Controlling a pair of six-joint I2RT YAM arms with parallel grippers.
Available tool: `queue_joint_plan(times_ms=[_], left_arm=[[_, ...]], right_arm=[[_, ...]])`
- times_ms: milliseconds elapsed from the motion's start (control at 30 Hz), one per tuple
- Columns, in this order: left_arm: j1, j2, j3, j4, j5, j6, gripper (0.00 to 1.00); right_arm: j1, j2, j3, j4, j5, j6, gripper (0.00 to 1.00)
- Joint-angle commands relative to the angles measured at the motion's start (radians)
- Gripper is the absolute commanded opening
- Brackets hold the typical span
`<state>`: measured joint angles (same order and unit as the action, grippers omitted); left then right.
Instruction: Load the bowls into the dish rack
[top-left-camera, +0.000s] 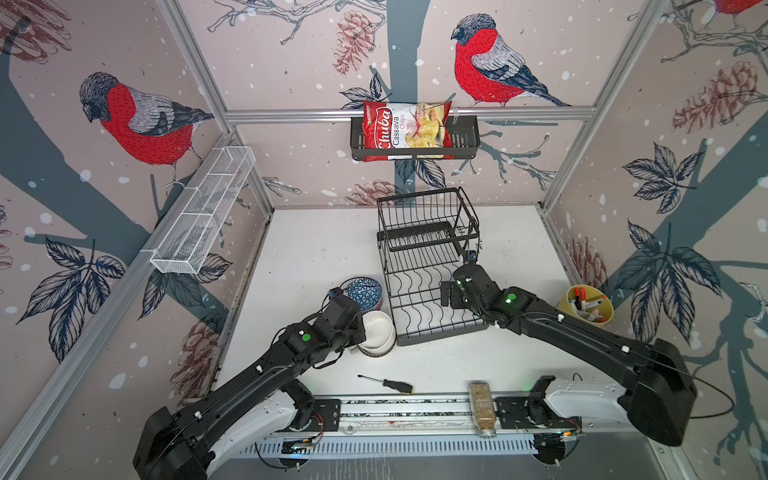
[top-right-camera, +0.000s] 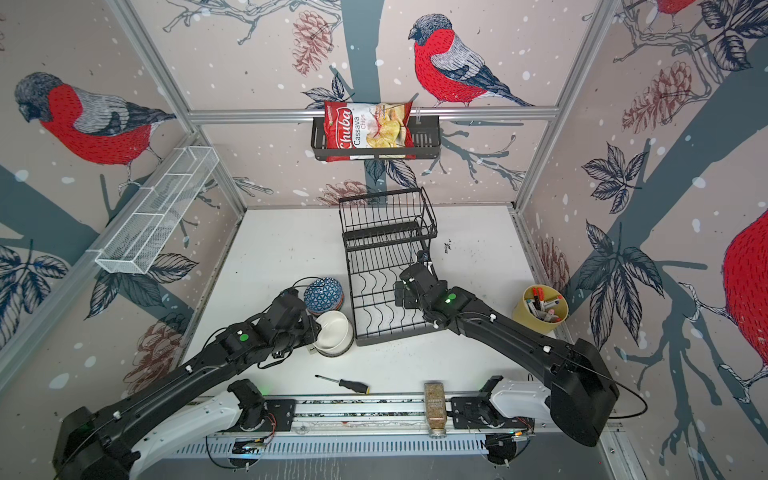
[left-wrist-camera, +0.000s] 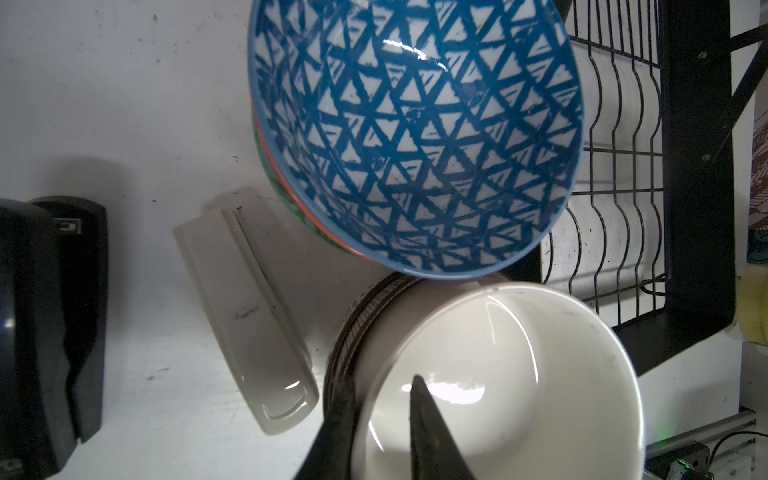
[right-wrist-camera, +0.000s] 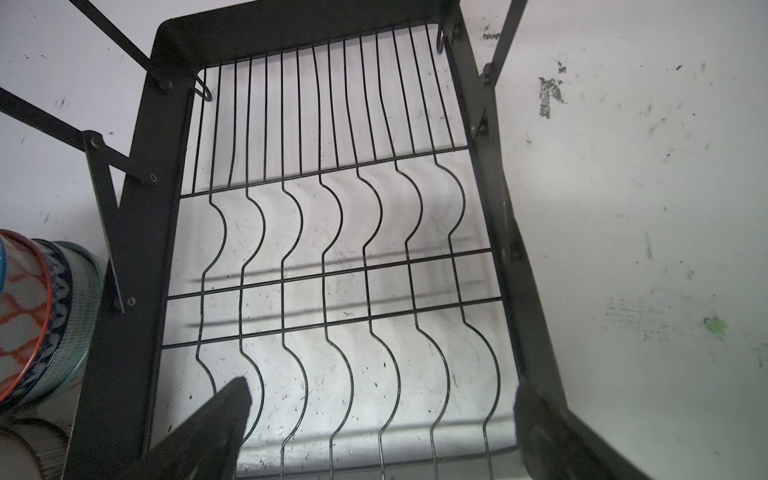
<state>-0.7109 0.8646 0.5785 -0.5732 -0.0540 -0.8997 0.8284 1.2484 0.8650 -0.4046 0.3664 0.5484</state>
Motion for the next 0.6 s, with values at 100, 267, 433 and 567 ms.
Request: queue_joint_plan(times_ms=[100, 267, 433, 567], left_arm=[[-0.002, -0.005, 0.007, 0.006, -0.004, 0.012, 0.18], [-0.001, -0.018, 0.010, -0.005, -0.010, 0.018, 0.12], [-0.002, -0.036, 0.012, -0.017, -0.015, 0.027, 0.04], [-0.002, -0.050, 0.011, -0.019, -0.017, 0.034, 0.00]], right_arm=[[0.000, 0.000, -0.007, 0.026, 0.009, 0.000, 0.99], [0.001, 0.000, -0.012, 0.029, 0.008, 0.001, 0.99], [0.002, 0.000, -0.016, 0.030, 0.003, 0.005, 0.99], [0.001, 0.000, -0.017, 0.037, -0.003, 0.005, 0.99]])
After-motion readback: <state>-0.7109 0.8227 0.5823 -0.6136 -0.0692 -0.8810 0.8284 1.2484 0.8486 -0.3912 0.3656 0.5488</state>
